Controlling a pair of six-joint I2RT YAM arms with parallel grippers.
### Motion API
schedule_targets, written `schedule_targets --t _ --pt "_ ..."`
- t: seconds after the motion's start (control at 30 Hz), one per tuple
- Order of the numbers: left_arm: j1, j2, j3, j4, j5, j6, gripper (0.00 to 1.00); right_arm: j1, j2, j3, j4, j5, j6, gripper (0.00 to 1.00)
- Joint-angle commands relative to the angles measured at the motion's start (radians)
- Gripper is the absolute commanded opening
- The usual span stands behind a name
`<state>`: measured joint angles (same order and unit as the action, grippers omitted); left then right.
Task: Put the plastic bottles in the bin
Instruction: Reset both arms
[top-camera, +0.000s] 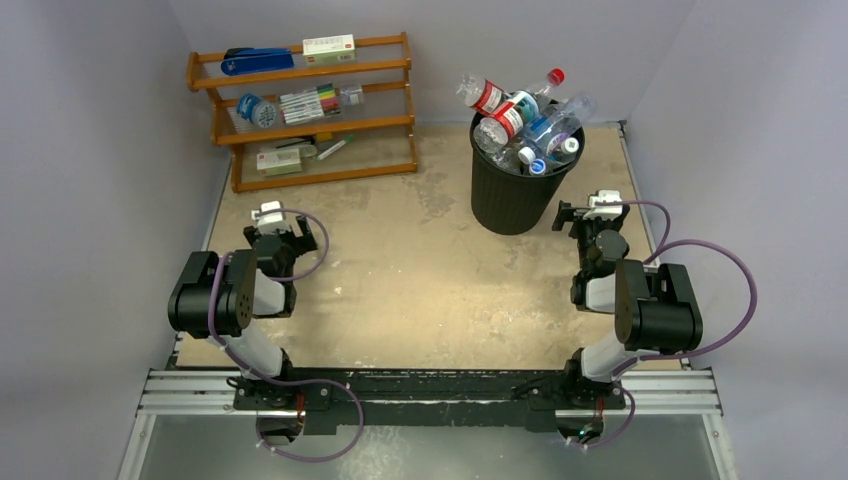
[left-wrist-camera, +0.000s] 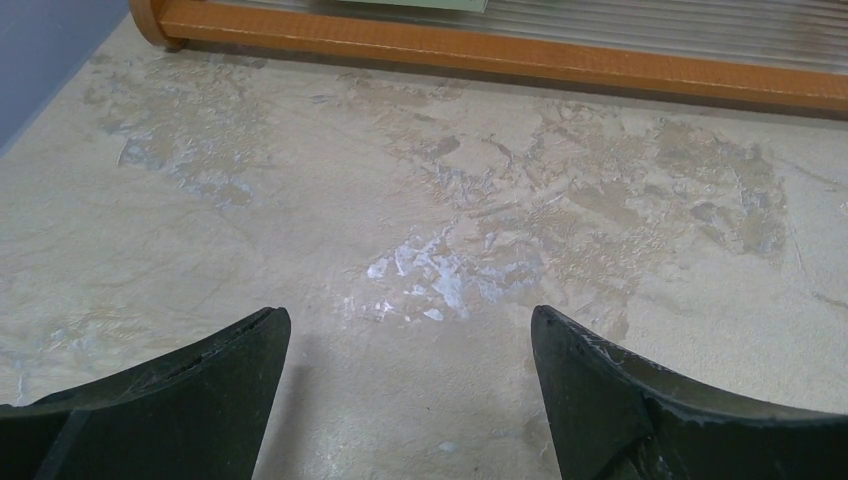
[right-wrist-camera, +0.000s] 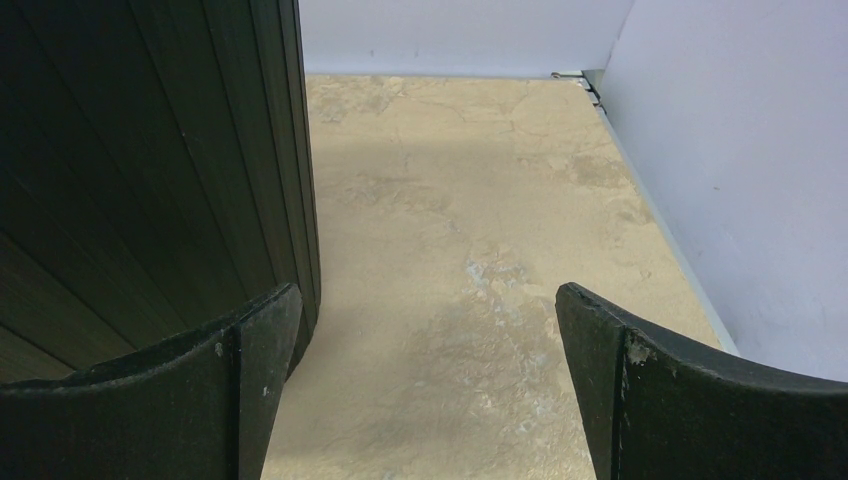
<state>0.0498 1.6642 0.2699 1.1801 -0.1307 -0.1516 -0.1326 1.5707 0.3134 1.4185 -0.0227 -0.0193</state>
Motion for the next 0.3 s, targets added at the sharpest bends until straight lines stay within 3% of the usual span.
schedule_targets --t 0.0,0.27 --pt "-0.007 -0.01 0.026 0.027 -0.01 0.02 0.91 0.002 0.0 0.023 0.039 -0.017 -0.021 1.0" --pt "-0.02 -0.012 0.03 0.015 -0.039 0.026 0.91 0.002 0.0 0.023 0.039 -0.017 -0.021 1.0"
